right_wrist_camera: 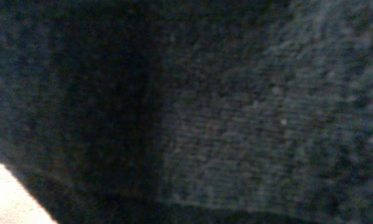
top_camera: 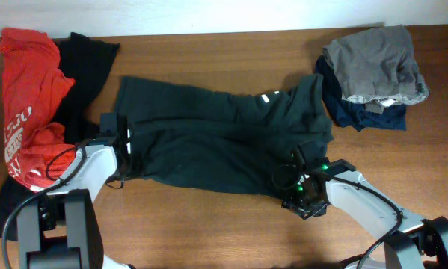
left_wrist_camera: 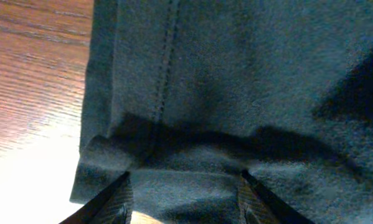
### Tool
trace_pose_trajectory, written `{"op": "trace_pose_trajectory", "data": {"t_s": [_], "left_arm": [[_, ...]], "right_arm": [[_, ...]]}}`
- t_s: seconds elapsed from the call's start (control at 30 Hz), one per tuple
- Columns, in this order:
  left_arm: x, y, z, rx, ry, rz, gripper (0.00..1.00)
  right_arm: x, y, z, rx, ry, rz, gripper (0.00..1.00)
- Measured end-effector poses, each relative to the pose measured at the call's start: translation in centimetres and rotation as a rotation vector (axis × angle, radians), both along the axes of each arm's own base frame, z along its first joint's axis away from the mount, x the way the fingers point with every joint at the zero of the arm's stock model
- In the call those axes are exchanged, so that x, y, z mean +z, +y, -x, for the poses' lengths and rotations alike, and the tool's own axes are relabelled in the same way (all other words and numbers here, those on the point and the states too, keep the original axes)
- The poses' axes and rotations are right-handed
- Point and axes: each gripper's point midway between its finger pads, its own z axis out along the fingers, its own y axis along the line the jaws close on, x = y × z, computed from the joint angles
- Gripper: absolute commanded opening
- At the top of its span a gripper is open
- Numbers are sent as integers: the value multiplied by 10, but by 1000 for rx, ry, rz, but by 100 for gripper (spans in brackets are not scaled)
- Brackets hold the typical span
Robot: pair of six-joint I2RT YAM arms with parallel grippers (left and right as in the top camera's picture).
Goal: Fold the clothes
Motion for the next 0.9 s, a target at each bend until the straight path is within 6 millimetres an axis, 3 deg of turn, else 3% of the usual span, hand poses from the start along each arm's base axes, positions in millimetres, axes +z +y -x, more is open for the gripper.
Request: {"op": "trace_pose_trajectory", "data": {"t_s": [0.33, 0.5, 0.57, 0.63, 0.7, 0.77, 0.87, 0.9], "left_arm": [[4, 17, 3, 1, 16, -113, 61], [6, 23, 5, 4, 20, -153, 60], [5, 24, 5, 5, 19, -157, 47], [4, 23, 5, 3, 20, -153, 21], [2, 21, 7, -3, 27, -138, 6], [-1, 18, 8, -12, 33, -117, 1], [-2, 15, 9, -15, 34, -101, 0], [-2, 15, 9, -15, 35, -99, 0]], "right_arm": [[0, 0, 0, 0, 0, 0, 53], [0, 0, 0, 0, 0, 0, 53], [0, 0, 0, 0, 0, 0, 53], [0, 0, 0, 0, 0, 0, 53], [0, 0, 0, 0, 0, 0, 53], [0, 0, 0, 0, 0, 0, 49], [-1, -1, 0, 7, -1, 9, 16], [-2, -2, -1, 1, -2, 15, 11]]}}
